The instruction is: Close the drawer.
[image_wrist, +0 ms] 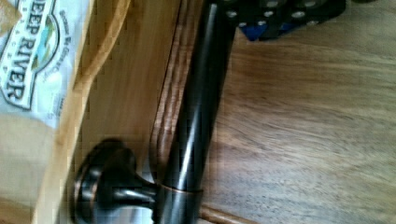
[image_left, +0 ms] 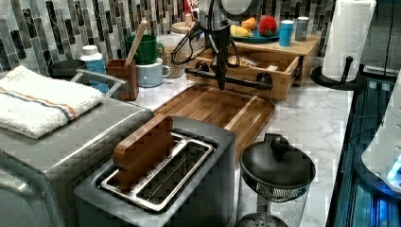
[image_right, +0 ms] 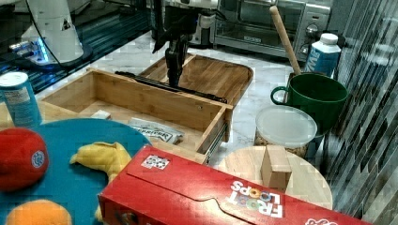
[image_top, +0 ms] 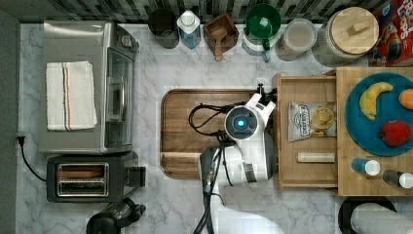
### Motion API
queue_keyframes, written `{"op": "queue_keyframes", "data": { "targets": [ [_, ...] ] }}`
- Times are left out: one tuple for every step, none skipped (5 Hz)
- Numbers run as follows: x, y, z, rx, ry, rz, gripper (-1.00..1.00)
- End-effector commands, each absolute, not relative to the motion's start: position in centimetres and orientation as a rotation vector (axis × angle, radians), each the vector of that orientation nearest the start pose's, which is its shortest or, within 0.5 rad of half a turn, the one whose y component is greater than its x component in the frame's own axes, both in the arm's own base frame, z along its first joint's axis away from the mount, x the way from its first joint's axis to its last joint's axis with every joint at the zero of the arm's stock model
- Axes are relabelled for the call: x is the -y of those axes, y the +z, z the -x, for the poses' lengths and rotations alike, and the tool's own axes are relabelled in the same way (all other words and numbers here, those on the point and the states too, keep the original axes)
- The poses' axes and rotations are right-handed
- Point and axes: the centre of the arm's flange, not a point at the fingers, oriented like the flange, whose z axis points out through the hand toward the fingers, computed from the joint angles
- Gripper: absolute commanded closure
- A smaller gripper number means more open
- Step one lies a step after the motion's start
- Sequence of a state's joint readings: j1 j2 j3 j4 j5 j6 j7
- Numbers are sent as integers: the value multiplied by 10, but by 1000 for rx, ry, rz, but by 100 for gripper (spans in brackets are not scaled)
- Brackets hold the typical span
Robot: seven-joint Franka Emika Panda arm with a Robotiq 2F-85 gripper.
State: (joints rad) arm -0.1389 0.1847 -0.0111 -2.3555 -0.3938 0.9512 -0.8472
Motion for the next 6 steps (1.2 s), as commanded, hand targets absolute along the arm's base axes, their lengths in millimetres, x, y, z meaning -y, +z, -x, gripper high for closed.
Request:
{"op": "queue_keyframes", "data": {
  "targets": [
    [257, 289, -500, 187, -26, 3395, 100],
    [292, 295, -494, 178, -7, 3386, 100],
    [325, 293, -488, 165, -34, 3395, 100],
    [357, 293, -490, 201, -30, 3402, 100],
    [385, 296, -493, 259, -60, 3415, 100],
    [394, 308, -496, 262, -53, 3426, 100]
  ]
}}
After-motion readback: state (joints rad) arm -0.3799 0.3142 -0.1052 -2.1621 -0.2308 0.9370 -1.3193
